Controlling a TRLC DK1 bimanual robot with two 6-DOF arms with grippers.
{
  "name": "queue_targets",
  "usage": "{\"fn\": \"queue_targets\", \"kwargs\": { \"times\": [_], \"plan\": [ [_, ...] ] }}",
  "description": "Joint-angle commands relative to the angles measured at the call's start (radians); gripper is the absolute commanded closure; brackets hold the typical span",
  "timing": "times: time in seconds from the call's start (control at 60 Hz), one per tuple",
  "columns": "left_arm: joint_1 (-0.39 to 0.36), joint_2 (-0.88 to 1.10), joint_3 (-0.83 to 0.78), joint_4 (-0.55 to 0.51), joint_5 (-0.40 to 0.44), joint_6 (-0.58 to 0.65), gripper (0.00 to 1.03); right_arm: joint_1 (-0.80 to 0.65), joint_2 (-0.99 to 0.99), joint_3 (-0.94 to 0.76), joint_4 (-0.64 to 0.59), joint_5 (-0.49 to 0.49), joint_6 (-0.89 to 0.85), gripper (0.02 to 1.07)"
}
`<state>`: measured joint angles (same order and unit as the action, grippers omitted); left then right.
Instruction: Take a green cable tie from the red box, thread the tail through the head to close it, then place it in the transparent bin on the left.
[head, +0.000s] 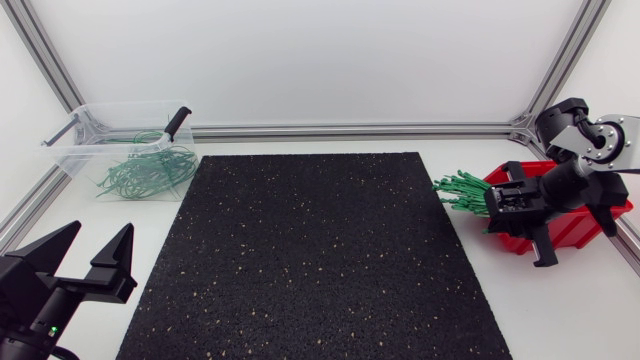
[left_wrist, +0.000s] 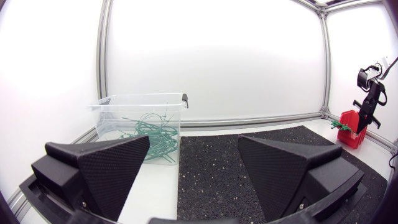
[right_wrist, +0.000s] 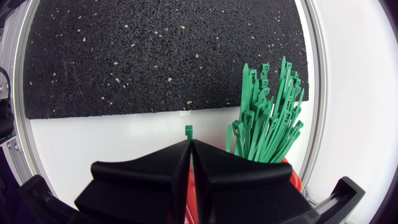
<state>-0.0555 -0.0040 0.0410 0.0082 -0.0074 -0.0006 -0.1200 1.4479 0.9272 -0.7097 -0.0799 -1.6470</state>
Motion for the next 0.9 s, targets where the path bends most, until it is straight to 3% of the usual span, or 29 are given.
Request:
{"fn": "queue_targets", "kwargs": {
  "times": [0.0, 0.35, 0.683, 0.883],
  "plan": [
    [-0.006, -0.004, -0.039, -0.017, 0.003, -0.01, 0.04, 0.0, -0.035, 0.004, -0.022, -0.018, -0.016, 1.01],
    [-0.004, -0.005, -0.039, -0.016, 0.003, -0.01, 0.04, -0.023, -0.09, 0.119, -0.088, -0.093, 0.016, 1.01],
    [-0.007, -0.005, -0.039, -0.017, 0.003, -0.013, 0.04, -0.064, -0.106, 0.348, -0.198, -0.259, 0.154, 1.01],
    [-0.009, -0.008, -0.039, -0.017, 0.003, -0.022, 0.04, -0.069, -0.092, 0.493, -0.34, -0.382, 0.246, 1.01]
  ]
}}
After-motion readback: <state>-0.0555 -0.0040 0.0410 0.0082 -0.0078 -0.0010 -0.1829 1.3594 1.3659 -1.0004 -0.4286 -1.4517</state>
